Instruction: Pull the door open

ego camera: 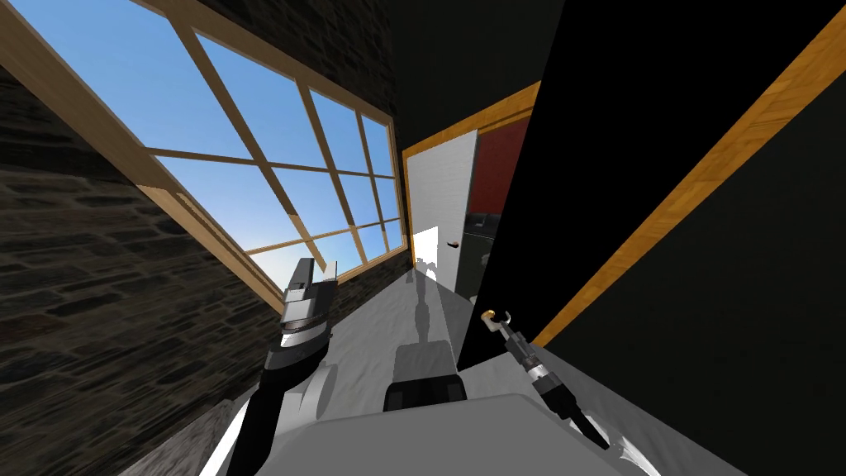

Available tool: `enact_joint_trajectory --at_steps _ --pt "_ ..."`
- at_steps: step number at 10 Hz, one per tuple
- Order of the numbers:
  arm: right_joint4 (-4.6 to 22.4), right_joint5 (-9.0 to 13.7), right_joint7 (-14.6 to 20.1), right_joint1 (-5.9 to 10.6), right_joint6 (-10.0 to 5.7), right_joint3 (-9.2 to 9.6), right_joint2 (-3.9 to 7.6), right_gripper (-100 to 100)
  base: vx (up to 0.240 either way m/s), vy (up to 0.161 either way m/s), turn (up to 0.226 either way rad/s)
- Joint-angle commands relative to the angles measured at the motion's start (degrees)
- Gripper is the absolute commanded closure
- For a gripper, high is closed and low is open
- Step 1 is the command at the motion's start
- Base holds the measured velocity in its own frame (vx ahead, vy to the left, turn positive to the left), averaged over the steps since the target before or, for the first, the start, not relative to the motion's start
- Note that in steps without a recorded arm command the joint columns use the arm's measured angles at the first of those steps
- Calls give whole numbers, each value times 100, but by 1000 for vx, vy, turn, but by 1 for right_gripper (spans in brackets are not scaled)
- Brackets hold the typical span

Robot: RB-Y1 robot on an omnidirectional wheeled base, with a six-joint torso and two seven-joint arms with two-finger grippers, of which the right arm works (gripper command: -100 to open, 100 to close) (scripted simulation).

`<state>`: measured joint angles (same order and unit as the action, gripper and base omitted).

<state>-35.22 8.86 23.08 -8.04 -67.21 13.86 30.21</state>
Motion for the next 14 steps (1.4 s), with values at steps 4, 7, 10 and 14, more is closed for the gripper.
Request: enact_joint_trajectory --at_steps 4,7,10,14 --pt "139 -478 168 193 -95 -18 -143 100 -69 -49 -35" --pt "186 -764 274 305 -102 -73 -189 100 -62 -78 -33" --pt "455 -859 319 335 -347 -79 -190 100 -39 -37 50" --pt "1035 -930 384 330 -988 -96 -131 100 -126 -8 142"
